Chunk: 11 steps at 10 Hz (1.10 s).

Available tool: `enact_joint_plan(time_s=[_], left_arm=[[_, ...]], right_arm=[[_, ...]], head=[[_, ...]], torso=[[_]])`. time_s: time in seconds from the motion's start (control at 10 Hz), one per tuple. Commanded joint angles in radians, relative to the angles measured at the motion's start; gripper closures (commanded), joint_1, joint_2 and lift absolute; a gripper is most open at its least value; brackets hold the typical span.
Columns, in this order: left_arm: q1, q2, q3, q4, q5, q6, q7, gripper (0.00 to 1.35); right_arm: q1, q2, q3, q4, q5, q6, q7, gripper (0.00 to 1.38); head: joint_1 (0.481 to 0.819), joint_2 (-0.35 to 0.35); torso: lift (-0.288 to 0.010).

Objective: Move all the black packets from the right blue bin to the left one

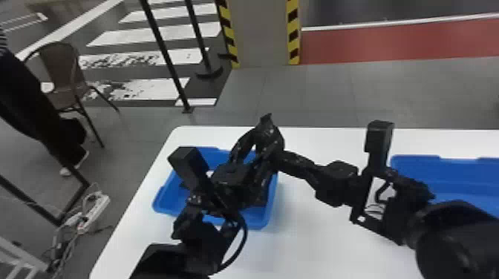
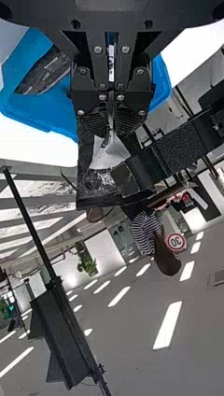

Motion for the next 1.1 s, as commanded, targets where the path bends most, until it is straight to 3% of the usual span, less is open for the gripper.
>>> enact_joint_plan(time_s=[0.0,0.4,0.5,0.6,0.7,0.9,1.0], left_arm=[[0.007,-0.002,0.001,-0.002,-0.006,0.000,0.001,1.22],[0.012,-0.003,0.005,-0.002,-0.009,-0.032,0.012,1.22],[0.017,-0.003,0.008,0.000,-0.013,-0.062,0.030,1.22],[0.020,-0.006,0.025,0.015,-0.047,-0.125,0.073,1.22],[0.020,-0.009,0.060,0.064,-0.099,-0.221,0.098,1.22],[0.039,-0.009,0.134,0.106,-0.219,-0.209,0.116,1.22],[0.022,-0.009,0.139,0.192,-0.216,-0.248,0.121,1.20]], right_arm=[[-0.001,-0.002,-0.001,0.005,-0.008,-0.002,0.000,1.11],[-0.018,0.004,-0.003,0.052,-0.037,-0.047,-0.002,1.07],[-0.015,0.005,-0.007,0.069,-0.062,-0.064,-0.002,0.76],[0.014,0.008,-0.045,0.067,-0.048,-0.083,0.000,0.31],[0.073,0.015,-0.128,0.037,-0.019,-0.083,0.000,0.04],[0.179,0.024,-0.283,-0.051,0.047,-0.083,0.000,0.16],[0.203,0.024,-0.331,-0.081,0.064,-0.081,0.000,0.16]], head=[[0.695,0.259],[0.695,0.258],[0.695,0.259],[0.695,0.263],[0.695,0.270],[0.695,0.264],[0.695,0.250]], torso=[[-0.110],[-0.110],[-0.110],[-0.110],[-0.110],[-0.110],[-0.110]])
